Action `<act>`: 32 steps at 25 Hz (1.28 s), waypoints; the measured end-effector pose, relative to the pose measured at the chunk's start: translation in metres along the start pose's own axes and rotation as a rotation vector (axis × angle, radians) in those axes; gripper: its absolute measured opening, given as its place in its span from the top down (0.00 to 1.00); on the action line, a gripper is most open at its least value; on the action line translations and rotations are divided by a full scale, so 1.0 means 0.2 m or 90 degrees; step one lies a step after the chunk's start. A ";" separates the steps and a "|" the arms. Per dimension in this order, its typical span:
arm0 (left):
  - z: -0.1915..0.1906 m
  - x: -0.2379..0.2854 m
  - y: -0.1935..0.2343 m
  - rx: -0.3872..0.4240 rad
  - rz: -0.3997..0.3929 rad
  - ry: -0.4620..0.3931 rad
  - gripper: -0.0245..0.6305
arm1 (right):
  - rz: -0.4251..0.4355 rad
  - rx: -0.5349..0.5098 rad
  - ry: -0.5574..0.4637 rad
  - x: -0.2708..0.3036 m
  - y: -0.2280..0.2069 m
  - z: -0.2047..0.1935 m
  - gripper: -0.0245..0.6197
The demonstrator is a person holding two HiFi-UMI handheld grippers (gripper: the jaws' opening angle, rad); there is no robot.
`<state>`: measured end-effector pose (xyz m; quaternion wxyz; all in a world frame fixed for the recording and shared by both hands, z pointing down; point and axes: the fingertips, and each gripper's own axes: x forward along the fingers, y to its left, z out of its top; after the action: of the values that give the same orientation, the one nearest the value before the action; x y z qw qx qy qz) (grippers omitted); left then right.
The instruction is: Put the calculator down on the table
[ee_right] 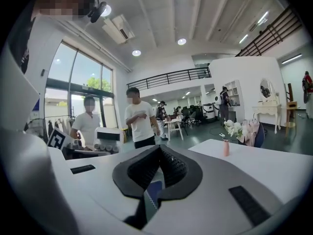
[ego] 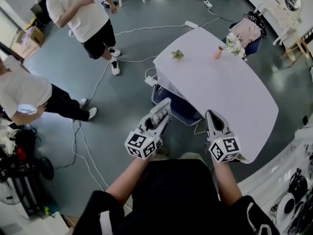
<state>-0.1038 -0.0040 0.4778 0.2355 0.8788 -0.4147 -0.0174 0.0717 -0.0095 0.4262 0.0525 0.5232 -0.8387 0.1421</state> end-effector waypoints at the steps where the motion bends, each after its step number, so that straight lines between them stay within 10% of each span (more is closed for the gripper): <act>1: 0.00 0.05 0.04 -0.001 -0.013 0.010 0.77 | -0.007 0.005 0.002 0.04 0.00 -0.01 0.97; 23: -0.54 1.34 0.57 -0.038 -0.091 0.379 0.77 | -0.039 0.089 0.054 0.71 -0.47 -0.08 0.96; 32: -0.76 1.84 0.80 -0.070 -0.102 0.449 0.77 | -0.068 0.115 0.070 0.92 -0.86 -0.16 0.97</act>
<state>0.0567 -0.3006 0.7423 0.4088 0.8465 -0.2364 0.2459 0.1410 -0.2301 0.5318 0.0585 0.5609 -0.7893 0.2430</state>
